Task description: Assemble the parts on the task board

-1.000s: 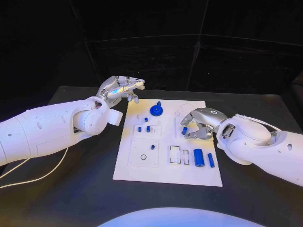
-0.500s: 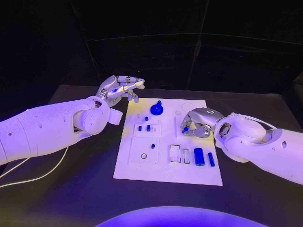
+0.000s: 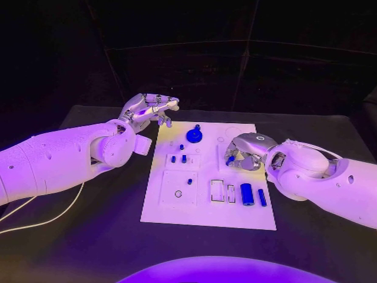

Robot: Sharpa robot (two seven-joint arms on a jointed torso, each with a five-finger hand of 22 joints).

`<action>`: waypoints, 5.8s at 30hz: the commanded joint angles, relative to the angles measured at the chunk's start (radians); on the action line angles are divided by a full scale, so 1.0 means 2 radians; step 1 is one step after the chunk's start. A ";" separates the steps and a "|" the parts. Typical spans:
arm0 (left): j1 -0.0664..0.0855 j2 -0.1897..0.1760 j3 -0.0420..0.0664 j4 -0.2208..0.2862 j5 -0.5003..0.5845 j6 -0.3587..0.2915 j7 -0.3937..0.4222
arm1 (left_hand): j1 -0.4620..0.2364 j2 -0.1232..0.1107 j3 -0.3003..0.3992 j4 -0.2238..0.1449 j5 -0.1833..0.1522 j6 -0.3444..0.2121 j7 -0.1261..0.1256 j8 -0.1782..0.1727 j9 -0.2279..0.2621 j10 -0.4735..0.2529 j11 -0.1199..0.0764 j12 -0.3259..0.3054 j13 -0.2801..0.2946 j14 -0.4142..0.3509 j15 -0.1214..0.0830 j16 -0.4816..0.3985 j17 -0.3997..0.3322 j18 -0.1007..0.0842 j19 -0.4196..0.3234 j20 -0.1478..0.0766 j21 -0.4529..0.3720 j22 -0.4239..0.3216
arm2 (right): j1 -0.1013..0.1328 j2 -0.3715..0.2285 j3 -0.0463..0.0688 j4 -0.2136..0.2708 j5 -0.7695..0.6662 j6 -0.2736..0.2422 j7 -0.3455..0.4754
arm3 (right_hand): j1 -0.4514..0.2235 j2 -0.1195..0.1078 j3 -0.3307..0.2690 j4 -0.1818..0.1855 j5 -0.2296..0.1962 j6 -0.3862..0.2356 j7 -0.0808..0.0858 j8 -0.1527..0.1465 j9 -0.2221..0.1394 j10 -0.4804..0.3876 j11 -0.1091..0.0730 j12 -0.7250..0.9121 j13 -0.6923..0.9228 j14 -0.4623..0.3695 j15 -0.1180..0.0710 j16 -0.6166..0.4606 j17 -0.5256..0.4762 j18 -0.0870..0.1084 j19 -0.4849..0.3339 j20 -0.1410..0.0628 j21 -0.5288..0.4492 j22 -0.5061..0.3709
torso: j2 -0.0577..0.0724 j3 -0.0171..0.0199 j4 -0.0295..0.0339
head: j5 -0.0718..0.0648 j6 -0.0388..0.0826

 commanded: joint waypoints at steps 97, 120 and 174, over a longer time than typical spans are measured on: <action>0.000 0.009 0.000 -0.001 0.002 0.009 -0.001 | 0.007 0.004 -0.003 -0.001 0.001 -0.004 0.000 0.002 0.000 -0.005 0.000 0.005 0.001 -0.005 0.001 -0.002 -0.001 0.007 -0.001 0.001 -0.003 -0.001 | -0.035 0.128 -0.007 0.009 -0.017 0.044 0.024 | -0.053 -0.038 0.074 -0.014 0.009 -0.021 0.014 -0.019 -0.005 0.003 0.000 -0.041 0.001 0.005 0.006 0.014 0.007 -0.004 -0.003 0.008 0.008 0.009 | 0.000 -0.0007 -0.0002 | 0.021 -0.007; 0.000 0.010 0.000 -0.003 0.002 0.010 -0.002 | 0.008 0.005 -0.004 -0.001 0.001 -0.004 0.000 0.003 0.000 -0.007 0.001 0.006 0.001 -0.005 0.001 -0.002 -0.003 0.007 -0.001 0.002 -0.004 -0.002 | -0.037 0.131 -0.014 0.014 -0.016 0.006 0.036 | -0.083 -0.060 0.065 -0.007 0.014 -0.052 0.021 -0.020 -0.005 -0.041 0.012 -0.058 0.000 -0.001 0.017 0.010 -0.004 0.001 -0.019 0.018 -0.006 -0.010 | 0.000 -0.0007 -0.0002 | 0.020 -0.007; -0.001 -0.003 -0.001 0.006 0.002 0.007 -0.002 | 0.008 0.005 -0.005 -0.001 0.001 -0.005 0.000 0.003 0.000 -0.007 0.001 0.006 0.001 -0.006 0.001 -0.002 -0.004 0.007 -0.001 0.002 -0.004 -0.002 | -0.010 -0.154 -0.013 0.152 0.109 -0.005 -0.153 | -0.203 -0.050 -0.226 0.137 0.055 -0.049 -0.021 0.091 0.027 0.097 -0.036 0.411 0.446 0.023 -0.021 0.107 0.127 -0.027 0.068 -0.016 0.074 0.112 | -0.007 -0.0057 -0.0108 | -0.045 0.010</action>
